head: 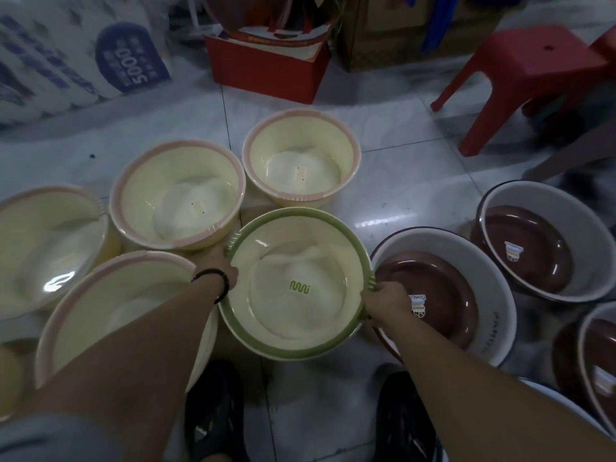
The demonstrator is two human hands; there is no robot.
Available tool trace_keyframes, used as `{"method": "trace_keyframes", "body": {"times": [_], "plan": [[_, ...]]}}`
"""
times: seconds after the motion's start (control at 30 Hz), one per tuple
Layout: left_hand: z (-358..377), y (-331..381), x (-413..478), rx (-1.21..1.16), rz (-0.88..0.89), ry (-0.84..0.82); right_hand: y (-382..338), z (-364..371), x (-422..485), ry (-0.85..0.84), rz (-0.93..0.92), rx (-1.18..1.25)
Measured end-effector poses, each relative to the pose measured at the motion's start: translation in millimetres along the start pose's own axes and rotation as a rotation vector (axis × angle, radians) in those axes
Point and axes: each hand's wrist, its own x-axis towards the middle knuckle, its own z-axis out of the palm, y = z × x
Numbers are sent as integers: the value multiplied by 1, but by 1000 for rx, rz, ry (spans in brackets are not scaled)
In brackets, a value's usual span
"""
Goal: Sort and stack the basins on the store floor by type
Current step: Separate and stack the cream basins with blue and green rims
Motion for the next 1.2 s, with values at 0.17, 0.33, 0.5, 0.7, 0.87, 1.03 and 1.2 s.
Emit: {"method": "trace_keyframes", "body": {"times": [0.17,0.33,0.5,0.7,0.87,1.03,1.2], "plan": [[-9,1,2,-25,-37,3,19,11,36,-19,29,97],[-23,3,-33,27,-9,160,-36,-39,-52,82,-33,60],[-45,-15,-98,-24,-2,164,-41,-77,-86,175,-150,-53],[-31,-66,-189,-46,-9,124,25,-78,-154,191,-147,-88],[2,-102,-224,-16,-72,28,92,-58,-177,150,-51,-57],[19,-107,-215,25,-66,-90,119,-41,-167,49,40,42],[30,-111,-188,42,-193,-393,112,-35,-153,-70,65,-88]]}}
